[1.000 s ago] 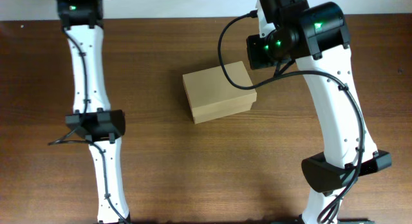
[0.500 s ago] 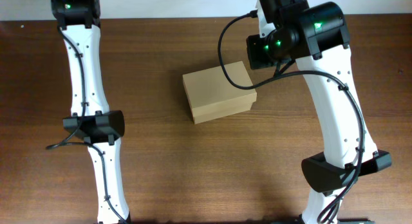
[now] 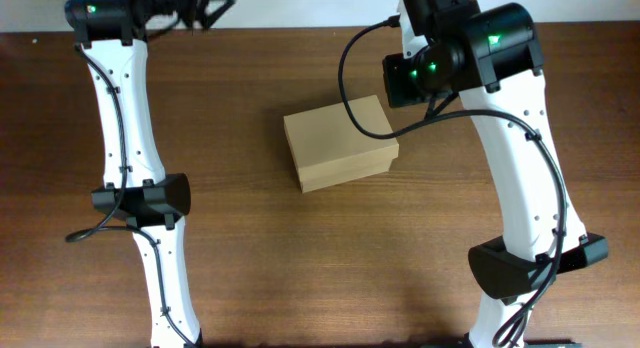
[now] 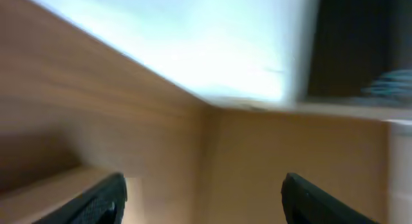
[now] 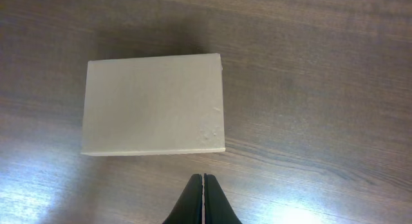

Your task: Pack container

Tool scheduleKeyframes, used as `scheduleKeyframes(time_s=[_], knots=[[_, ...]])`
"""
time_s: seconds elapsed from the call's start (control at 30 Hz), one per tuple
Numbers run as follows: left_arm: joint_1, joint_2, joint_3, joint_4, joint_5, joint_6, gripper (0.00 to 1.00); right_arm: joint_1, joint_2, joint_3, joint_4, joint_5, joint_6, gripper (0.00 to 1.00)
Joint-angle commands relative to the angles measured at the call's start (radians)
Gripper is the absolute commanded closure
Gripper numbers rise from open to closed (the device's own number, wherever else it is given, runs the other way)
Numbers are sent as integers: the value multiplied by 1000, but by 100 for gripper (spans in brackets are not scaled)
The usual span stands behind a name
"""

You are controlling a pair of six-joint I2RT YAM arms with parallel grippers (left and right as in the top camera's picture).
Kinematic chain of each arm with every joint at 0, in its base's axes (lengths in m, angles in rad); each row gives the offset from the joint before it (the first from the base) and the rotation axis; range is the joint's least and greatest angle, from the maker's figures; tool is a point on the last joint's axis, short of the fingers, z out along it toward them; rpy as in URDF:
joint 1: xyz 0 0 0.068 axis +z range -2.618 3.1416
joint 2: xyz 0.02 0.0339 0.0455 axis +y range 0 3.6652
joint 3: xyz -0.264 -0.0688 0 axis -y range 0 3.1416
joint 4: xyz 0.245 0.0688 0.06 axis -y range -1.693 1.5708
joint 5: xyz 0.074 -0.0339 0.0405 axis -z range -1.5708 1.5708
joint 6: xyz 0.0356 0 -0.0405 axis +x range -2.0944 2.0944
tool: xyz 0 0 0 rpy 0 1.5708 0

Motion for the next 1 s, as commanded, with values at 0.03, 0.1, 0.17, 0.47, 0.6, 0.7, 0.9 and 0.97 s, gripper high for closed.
scheduleKeyframes(time_s=[0.03,0.1,0.17,0.47,0.6,0.7,0.9,0.97], knots=[[-27,-65,3,-161,-527,480,23,8,-2,2,10,-3,-12,96],[-67,-78,3,-283,-761,618,23,8,0,2,9,-3,-14,96],[-88,-80,3,-352,-820,645,23,8,4,-5,6,6,-16,96],[-202,-99,-3,-453,-720,721,20,7,14,-239,100,8,-31,96],[-287,-107,-4,-453,-718,723,44,5,14,-380,182,3,-29,96],[-349,-107,-31,-453,-721,723,66,-5,14,-464,237,-11,-21,96],[-453,-107,-217,-453,-769,723,66,-38,15,-547,282,-41,-11,96],[-473,-107,-294,-453,-765,723,66,-45,15,-566,290,-41,-11,96]])
